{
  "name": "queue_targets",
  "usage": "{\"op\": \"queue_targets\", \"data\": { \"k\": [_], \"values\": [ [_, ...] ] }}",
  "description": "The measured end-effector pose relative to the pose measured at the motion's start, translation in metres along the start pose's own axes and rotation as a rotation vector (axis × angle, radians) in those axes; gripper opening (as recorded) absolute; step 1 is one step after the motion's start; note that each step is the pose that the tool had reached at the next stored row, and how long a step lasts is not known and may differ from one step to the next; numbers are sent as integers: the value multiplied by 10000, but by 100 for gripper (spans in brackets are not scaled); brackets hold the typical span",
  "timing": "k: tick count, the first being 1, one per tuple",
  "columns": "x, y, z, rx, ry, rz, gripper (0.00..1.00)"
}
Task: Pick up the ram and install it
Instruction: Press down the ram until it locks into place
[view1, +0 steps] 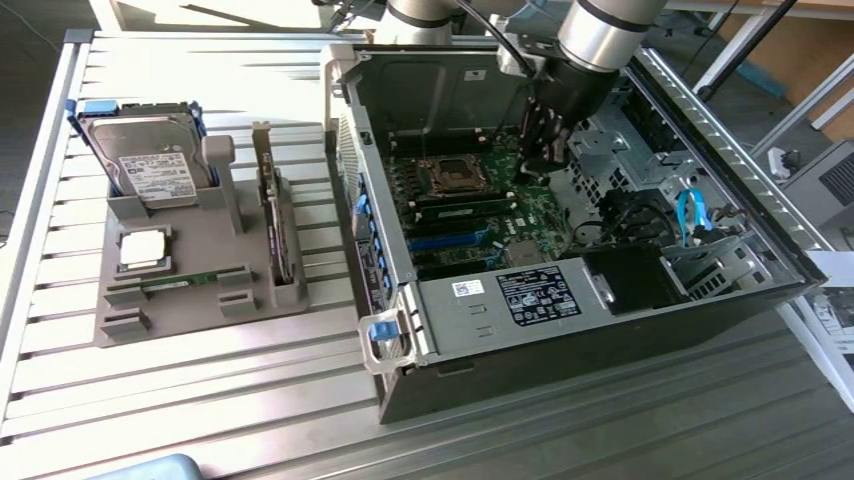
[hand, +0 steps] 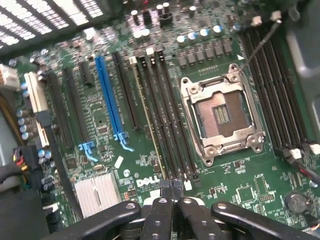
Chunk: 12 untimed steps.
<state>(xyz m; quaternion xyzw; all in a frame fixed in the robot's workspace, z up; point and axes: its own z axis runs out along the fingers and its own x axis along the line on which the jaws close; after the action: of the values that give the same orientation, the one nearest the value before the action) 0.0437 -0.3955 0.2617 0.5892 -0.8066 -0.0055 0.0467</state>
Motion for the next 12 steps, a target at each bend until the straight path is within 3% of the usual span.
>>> {"op": "queue_targets", "data": {
  "k": [12],
  "values": [
    [-1,0,5,-163,-151,2353,11]
  ]
}}
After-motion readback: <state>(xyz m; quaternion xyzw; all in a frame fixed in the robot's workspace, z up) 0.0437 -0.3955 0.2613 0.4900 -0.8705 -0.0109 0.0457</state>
